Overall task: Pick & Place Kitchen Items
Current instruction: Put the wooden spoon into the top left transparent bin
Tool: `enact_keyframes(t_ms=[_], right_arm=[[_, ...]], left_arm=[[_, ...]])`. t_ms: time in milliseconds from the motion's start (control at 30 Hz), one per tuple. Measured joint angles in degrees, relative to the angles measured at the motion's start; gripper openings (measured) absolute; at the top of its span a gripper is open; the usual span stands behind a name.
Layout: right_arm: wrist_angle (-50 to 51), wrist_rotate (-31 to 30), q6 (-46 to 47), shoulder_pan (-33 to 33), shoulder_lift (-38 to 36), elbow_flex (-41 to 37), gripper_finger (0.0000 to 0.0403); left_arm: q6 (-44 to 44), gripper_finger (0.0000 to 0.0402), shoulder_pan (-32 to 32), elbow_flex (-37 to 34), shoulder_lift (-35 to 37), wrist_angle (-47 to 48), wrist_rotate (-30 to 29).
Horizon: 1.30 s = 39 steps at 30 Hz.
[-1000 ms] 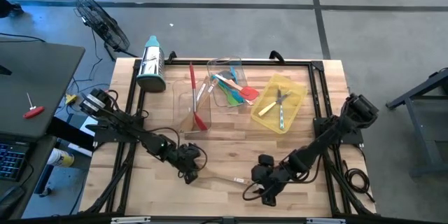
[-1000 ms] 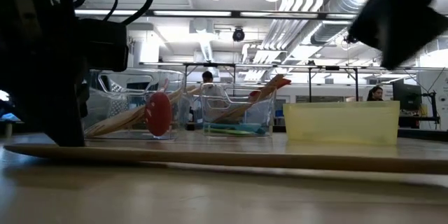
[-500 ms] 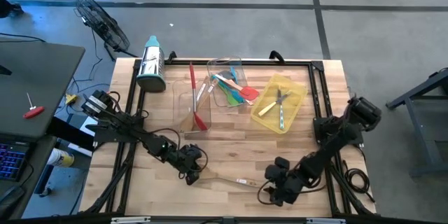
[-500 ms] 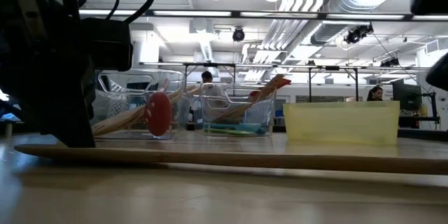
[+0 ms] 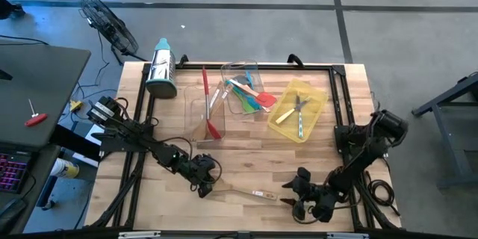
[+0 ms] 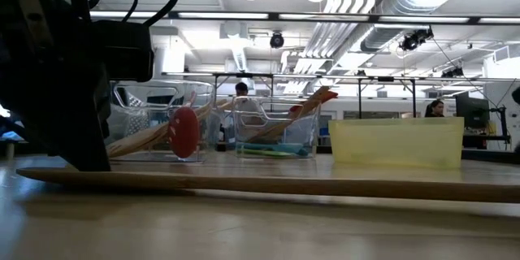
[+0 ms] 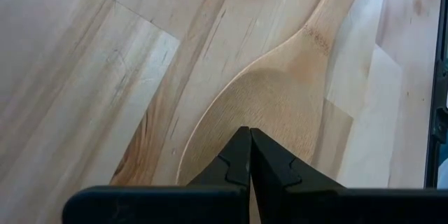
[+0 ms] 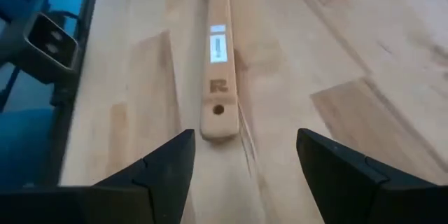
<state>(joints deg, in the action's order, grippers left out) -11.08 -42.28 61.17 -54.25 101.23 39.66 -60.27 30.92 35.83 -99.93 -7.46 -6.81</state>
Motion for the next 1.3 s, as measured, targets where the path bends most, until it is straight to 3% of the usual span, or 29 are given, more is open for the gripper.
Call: enact_keyframes(t_ms=[300,633,1300], right_arm=[[-17.7,-7.5,-6.6,-0.1,12.6,0.0,0.0243],[-30.1,-10.0,-12.7,-0.5,18.9,0.6,0.0243],[-27.2,-8.9,-16.2,1.7,19.1,1.4,0.0243]], left_arm=[[0.7,0.0,0.0,0.0,0.0,-0.3,-0.2],[0.2,0.0,-0.1,0.0,-0.1,-0.5,-0.2],[0.0,0.0,-0.2,0.0,-0.1,-0.5,-0.2]])
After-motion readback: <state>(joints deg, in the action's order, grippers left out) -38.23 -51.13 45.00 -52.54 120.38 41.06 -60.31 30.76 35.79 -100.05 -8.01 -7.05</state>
